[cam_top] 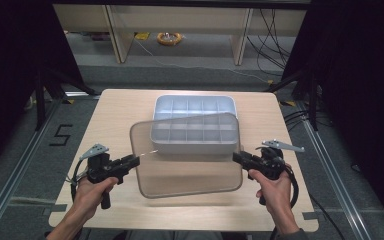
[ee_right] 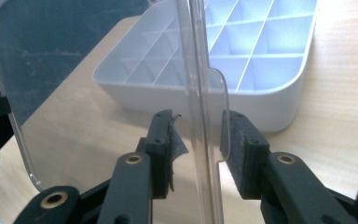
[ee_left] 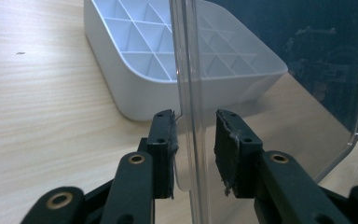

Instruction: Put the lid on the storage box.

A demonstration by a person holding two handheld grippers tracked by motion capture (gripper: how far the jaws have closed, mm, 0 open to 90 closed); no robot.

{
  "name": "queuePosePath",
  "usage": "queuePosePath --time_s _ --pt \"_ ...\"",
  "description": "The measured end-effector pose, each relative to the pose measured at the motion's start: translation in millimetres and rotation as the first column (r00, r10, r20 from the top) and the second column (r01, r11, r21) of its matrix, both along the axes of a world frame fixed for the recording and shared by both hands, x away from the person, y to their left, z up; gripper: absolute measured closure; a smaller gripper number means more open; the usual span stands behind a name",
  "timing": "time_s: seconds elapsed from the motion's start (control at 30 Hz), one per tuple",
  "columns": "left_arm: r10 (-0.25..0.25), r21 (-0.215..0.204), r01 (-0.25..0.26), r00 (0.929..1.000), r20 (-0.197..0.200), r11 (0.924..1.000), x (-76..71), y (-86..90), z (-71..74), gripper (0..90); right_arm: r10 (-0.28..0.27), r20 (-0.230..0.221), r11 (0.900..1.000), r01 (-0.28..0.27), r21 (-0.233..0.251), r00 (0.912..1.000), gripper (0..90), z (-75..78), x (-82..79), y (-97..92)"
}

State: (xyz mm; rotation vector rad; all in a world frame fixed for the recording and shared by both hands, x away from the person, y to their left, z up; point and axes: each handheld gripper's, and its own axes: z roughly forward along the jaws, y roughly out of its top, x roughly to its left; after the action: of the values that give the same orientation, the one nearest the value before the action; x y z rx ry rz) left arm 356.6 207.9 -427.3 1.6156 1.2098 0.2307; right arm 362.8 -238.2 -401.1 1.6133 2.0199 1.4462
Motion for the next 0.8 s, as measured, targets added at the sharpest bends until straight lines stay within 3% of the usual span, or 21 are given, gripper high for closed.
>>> queuePosePath --time_s 0.07,0.1,0.13,0.2,0.27,0.3,0.43,0.47,0.57,0.6,0.63,0.67,0.73,0.8 --pt "0.002 -0.008 -0.002 1.0000 0.001 1.0000 4.3 -1.4 2.0 67.0 0.013 0.022 0.9999 -0.013 -0.006 0.9997 65.2 1.5 5.7 -3.7" --pt "0.004 0.000 -0.004 1.0000 -0.002 1.0000 8.4 -2.7 4.8 66.7 -0.013 -0.009 0.9998 0.013 0.014 0.9999 65.0 7.6 11.9 -3.2" --pt "0.000 -0.005 0.000 1.0000 0.003 1.0000 13.3 -4.2 6.9 66.7 -0.013 -0.009 0.9998 0.013 0.014 0.9999 65.0 7.6 11.9 -3.2" --pt "0.017 0.002 -0.017 0.9999 0.000 0.9999 22.0 -7.3 12.0 66.6 -0.014 0.025 0.9997 0.015 -0.019 0.9996 64.7 10.3 21.7 -6.4" --pt "0.018 0.009 -0.018 0.9998 0.001 0.9998 32.9 -9.6 16.2 66.3 -0.031 0.003 0.9995 0.031 0.009 0.9995 64.6 15.6 27.2 -5.6" --pt "0.024 0.002 -0.024 0.9997 -0.001 0.9997 36.4 -10.8 17.1 66.2 -0.021 0.026 0.9997 0.022 -0.006 0.9994 64.6 17.0 33.1 -8.1" --pt "0.032 -0.010 -0.032 0.9995 -0.008 0.9994 54.8 -12.8 23.0 66.1 -0.053 0.000 0.9985 0.053 0.013 0.9986 64.6 23.5 43.7 -7.0" --pt "0.036 -0.006 -0.036 0.9993 -0.012 0.9993 58.7 -13.0 24.6 66.0 -0.036 0.025 0.9993 0.036 0.002 0.9990 64.6 23.9 48.3 -9.2" --pt "0.048 -0.007 -0.048 0.9985 -0.027 0.9988 71.0 -14.6 28.0 65.6 -0.054 0.021 0.9985 0.054 -0.001 0.9983 64.5 27.3 60.1 -7.9" --pt "0.055 -0.013 -0.055 0.9982 -0.023 0.9984 75.7 -15.0 28.7 65.6 -0.073 -0.005 0.9972 0.073 0.014 0.9973 64.5 28.6 61.7 -6.0" --pt "0.062 -0.012 -0.063 0.9977 -0.026 0.9980 80.0 -15.2 30.0 65.6 -0.063 0.011 0.9980 0.063 0.000 0.9980 64.4 28.3 65.6 -6.8" --pt "0.068 -0.008 -0.069 0.9973 -0.025 0.9976 84.5 -15.9 31.3 65.4 -0.076 -0.009 0.9971 0.076 0.008 0.9971 64.1 29.1 67.5 -4.9" --pt "0.080 -0.013 -0.080 0.9965 -0.027 0.9967 93.5 -16.6 34.1 65.4 -0.068 0.012 0.9975 0.068 -0.018 0.9976 63.7 27.5 72.2 -6.0" --pt "0.096 -0.010 -0.096 0.9950 -0.029 0.9953 106.8 -19.1 38.2 64.5 -0.091 -0.020 0.9958 0.091 -0.011 0.9957 63.4 26.4 80.9 -3.6"
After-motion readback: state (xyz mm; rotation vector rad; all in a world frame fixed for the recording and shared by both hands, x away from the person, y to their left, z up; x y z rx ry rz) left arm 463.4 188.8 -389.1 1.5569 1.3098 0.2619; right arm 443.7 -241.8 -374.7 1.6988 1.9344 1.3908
